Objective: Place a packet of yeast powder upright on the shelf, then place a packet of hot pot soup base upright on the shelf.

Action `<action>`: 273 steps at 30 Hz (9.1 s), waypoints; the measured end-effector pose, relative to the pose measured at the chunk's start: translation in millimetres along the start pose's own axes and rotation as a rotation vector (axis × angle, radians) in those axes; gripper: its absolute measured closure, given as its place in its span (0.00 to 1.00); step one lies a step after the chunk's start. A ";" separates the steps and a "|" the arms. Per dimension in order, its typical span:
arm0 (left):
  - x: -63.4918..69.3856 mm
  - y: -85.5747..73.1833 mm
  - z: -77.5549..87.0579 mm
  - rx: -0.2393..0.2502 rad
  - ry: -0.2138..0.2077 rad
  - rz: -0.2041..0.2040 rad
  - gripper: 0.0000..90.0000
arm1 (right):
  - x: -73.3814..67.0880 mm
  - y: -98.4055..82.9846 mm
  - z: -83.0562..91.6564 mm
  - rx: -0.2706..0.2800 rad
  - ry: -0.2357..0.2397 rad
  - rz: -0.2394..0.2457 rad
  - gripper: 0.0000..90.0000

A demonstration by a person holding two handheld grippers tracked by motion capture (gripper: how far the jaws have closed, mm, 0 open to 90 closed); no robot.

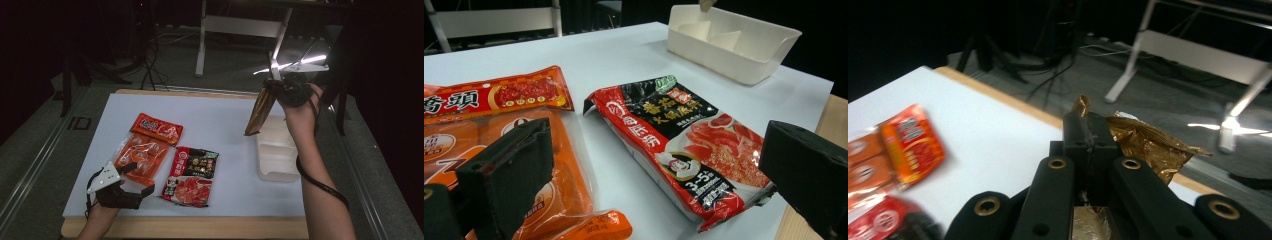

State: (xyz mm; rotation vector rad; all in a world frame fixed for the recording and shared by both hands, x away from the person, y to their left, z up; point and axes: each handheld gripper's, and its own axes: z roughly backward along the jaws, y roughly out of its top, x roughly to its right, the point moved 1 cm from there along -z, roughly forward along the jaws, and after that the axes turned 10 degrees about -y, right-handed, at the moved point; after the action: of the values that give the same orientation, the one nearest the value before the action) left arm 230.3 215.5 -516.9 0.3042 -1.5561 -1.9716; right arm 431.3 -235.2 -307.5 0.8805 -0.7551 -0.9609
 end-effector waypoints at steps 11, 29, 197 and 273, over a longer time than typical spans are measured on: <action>0.2 -0.4 -0.6 -0.004 -0.001 0.000 0.02 | 26.1 -5.7 -10.6 0.020 -0.125 -0.035 1.00; 2.3 -0.3 -2.3 -0.013 -0.009 -0.009 0.02 | 52.2 -32.8 -54.3 -0.019 -0.300 -0.036 1.00; 18.9 8.6 -127.0 -0.650 -0.090 0.063 1.00 | -57.2 -172.1 106.8 0.135 0.367 -0.024 0.18; -26.6 36.9 -209.6 -0.508 -0.088 0.265 0.62 | -81.8 -187.3 92.4 0.093 0.364 0.097 0.17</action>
State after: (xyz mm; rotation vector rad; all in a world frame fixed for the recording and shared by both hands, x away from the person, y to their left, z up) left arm 372.6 57.9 -547.0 -0.1889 -1.0270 -2.0977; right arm 253.5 -243.1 -444.0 1.0552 -0.5269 -0.6590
